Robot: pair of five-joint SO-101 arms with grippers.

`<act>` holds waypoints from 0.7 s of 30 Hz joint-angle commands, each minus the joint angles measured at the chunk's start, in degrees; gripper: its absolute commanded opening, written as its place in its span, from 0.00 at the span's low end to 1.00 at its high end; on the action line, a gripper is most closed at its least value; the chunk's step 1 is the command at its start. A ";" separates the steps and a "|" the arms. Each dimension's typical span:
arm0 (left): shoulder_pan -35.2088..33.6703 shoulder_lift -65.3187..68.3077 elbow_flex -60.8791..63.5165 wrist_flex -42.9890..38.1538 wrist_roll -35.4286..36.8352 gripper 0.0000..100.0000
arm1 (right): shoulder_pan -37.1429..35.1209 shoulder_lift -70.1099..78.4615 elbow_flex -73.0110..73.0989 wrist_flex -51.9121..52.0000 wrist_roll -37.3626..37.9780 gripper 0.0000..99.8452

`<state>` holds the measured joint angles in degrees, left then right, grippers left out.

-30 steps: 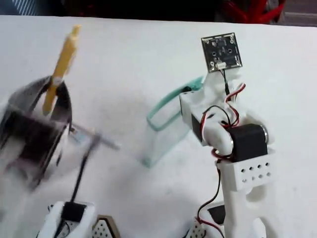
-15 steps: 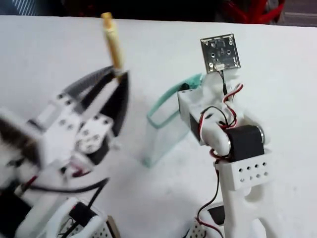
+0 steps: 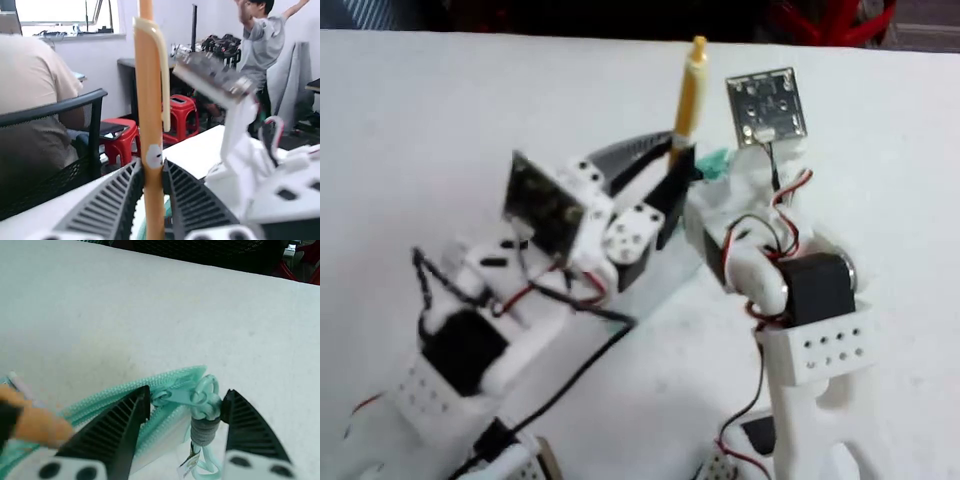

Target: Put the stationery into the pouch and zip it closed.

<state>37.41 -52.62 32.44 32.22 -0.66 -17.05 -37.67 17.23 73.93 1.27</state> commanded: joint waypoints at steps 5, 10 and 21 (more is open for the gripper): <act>-4.00 0.40 2.20 -2.37 0.35 0.02 | 0.57 0.31 2.46 0.22 0.35 0.23; -4.35 0.40 3.60 -0.35 0.44 0.02 | 0.66 0.31 2.55 0.22 0.35 0.23; -4.18 -6.46 5.63 8.53 0.53 0.07 | 4.35 0.31 2.46 -0.04 0.35 0.23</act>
<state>34.15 -55.16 37.80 39.52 -0.48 -13.98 -37.67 17.58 73.85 1.27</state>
